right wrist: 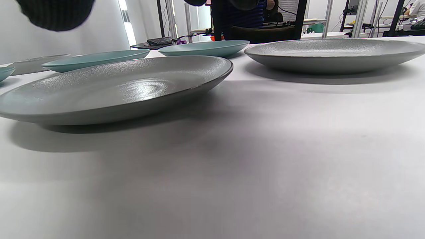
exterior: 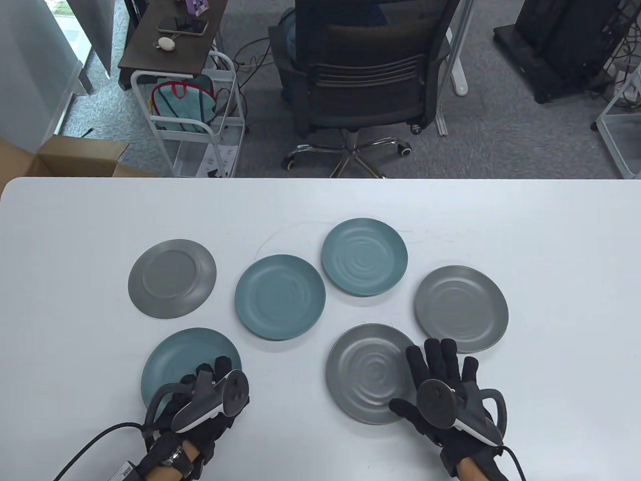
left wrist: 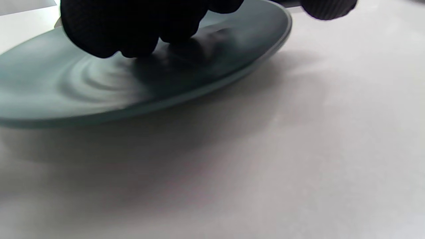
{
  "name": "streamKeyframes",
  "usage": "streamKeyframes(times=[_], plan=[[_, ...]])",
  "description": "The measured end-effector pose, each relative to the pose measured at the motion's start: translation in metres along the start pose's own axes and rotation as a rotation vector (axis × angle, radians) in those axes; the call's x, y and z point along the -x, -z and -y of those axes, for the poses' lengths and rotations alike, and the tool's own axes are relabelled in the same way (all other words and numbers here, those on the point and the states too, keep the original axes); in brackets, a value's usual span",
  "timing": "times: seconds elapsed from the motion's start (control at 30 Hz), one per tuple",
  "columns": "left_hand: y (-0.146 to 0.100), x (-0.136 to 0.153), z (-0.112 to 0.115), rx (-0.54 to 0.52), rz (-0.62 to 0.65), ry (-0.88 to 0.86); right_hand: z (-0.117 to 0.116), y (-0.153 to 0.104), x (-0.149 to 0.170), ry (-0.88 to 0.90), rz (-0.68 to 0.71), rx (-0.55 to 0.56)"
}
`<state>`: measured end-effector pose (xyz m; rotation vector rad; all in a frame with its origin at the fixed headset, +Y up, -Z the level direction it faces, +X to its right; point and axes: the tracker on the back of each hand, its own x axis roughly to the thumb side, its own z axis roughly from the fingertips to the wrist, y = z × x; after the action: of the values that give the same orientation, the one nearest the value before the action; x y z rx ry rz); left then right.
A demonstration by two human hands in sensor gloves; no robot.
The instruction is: Flip plate to back facing up
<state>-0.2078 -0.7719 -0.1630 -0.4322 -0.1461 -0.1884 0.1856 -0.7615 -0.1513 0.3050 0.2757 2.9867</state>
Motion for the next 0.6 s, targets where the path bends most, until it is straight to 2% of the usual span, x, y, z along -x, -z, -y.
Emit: streamKeyframes(times=[0.23, 0.6], plan=[[0.002, -0.01, 0.005, -0.01, -0.01, 0.08, 0.0, -0.001, 0.0, 0.0, 0.001, -0.002], [0.004, -0.014, 0.004, -0.002, -0.028, 0.092, 0.0, -0.001, -0.002, 0.006, 0.011, -0.004]])
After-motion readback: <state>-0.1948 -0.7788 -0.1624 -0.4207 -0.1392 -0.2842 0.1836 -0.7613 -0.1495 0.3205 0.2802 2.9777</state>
